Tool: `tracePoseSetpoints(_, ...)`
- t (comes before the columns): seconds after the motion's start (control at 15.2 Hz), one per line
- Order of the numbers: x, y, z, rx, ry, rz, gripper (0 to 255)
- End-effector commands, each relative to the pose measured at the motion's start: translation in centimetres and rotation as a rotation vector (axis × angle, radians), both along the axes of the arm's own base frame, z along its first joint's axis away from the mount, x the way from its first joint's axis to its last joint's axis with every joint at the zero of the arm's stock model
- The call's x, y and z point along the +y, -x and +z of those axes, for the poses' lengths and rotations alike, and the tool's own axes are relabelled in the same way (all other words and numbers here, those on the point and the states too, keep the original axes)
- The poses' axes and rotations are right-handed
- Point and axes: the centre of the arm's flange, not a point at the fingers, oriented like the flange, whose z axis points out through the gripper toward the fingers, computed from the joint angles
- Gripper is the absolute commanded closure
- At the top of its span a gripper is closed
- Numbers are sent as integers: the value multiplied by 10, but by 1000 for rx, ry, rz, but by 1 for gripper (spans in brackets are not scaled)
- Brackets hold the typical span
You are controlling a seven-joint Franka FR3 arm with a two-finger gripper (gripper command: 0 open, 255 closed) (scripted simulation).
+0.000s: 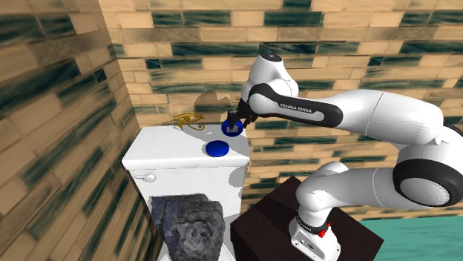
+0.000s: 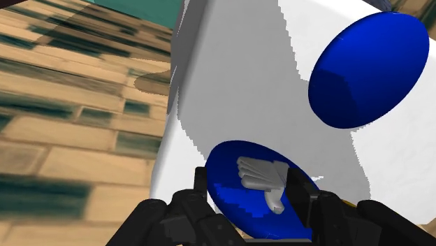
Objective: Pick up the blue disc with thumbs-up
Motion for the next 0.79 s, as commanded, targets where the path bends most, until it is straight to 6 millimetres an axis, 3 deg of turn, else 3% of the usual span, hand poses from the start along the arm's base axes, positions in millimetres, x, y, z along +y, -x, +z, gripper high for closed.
tracePoseSetpoints(0.0,1,-1,4,3,0,1,255)
tracePoseSetpoints(0.73,1,-1,62,3,0,1,255)
